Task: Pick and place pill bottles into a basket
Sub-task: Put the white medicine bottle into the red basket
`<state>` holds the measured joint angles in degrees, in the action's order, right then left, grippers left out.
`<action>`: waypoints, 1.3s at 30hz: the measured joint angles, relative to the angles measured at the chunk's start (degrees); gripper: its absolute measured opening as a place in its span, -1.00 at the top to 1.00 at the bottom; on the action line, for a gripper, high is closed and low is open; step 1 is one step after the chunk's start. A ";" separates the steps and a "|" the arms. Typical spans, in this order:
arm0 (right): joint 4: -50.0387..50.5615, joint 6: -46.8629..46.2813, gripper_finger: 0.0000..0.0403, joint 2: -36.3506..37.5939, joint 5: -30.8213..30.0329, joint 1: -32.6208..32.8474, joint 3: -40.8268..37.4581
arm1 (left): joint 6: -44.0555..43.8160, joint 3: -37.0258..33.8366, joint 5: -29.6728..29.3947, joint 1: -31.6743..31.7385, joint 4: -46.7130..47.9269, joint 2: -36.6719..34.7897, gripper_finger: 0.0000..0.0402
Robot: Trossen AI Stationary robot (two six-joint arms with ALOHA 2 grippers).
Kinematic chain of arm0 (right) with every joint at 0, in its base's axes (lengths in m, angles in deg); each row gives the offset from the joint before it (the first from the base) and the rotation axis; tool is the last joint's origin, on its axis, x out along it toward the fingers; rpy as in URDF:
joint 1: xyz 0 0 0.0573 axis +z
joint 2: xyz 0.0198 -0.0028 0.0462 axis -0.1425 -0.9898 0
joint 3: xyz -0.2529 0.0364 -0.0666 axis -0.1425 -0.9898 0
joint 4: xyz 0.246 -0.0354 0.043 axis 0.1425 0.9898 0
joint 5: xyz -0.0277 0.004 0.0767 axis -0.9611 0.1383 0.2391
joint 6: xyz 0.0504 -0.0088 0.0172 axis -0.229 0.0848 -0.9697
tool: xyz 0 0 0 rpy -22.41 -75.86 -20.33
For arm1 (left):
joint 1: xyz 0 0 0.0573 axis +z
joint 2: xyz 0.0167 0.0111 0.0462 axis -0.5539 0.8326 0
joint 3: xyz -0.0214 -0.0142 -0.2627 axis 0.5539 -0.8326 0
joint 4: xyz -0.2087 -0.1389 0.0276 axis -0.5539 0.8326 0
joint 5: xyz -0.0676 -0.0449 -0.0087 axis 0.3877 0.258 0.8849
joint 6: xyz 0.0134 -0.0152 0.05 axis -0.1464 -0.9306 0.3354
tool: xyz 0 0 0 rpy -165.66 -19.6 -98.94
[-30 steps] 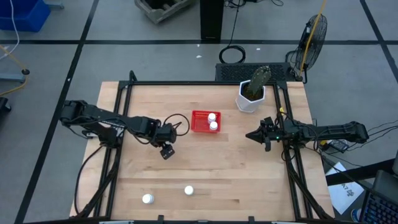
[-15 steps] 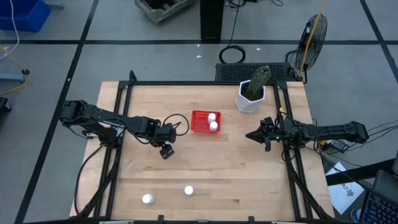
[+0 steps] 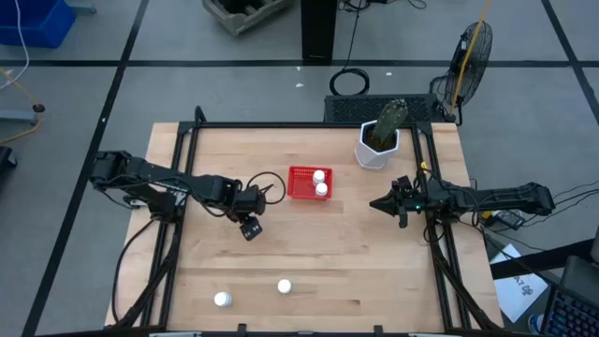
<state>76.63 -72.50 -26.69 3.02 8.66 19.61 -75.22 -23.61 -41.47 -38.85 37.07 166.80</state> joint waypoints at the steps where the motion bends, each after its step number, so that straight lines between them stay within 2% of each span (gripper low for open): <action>1: 0.00 -0.01 0.98 0.00 0.00 0.00 0.00 | -0.01 0.00 0.07 0.00 -0.07 0.00 0.03; 5: 0.01 -0.01 0.98 0.00 0.00 0.02 0.00 | -0.18 0.02 0.11 0.00 -0.15 -0.07 0.22; 10: 0.00 -0.01 0.98 0.00 0.00 0.01 0.00 | 0.22 0.02 0.12 0.00 -0.17 -0.07 0.21; 15: 0.01 -0.02 0.98 0.00 0.00 0.00 0.00 | 0.52 0.00 0.07 0.00 -0.85 -0.04 0.07; 20: 0.01 0.00 0.98 0.00 -0.02 0.02 0.00 | 0.01 0.00 0.13 0.07 -3.12 -0.02 0.23; 26: 0.01 -0.02 0.98 0.00 0.00 0.00 0.00 | -0.39 0.05 0.08 0.60 -5.24 -0.02 0.24; 33: 0.01 0.00 0.98 0.00 0.00 0.02 0.00 | 2.13 3.49 0.05 2.92 -5.21 0.00 0.18; 39: 0.00 0.00 0.98 0.00 0.00 0.02 0.00 | 6.22 8.96 0.12 5.79 -4.23 0.00 0.32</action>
<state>76.63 -72.50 -26.69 3.02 8.68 19.61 -69.00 -14.65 -41.34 -33.06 32.84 166.80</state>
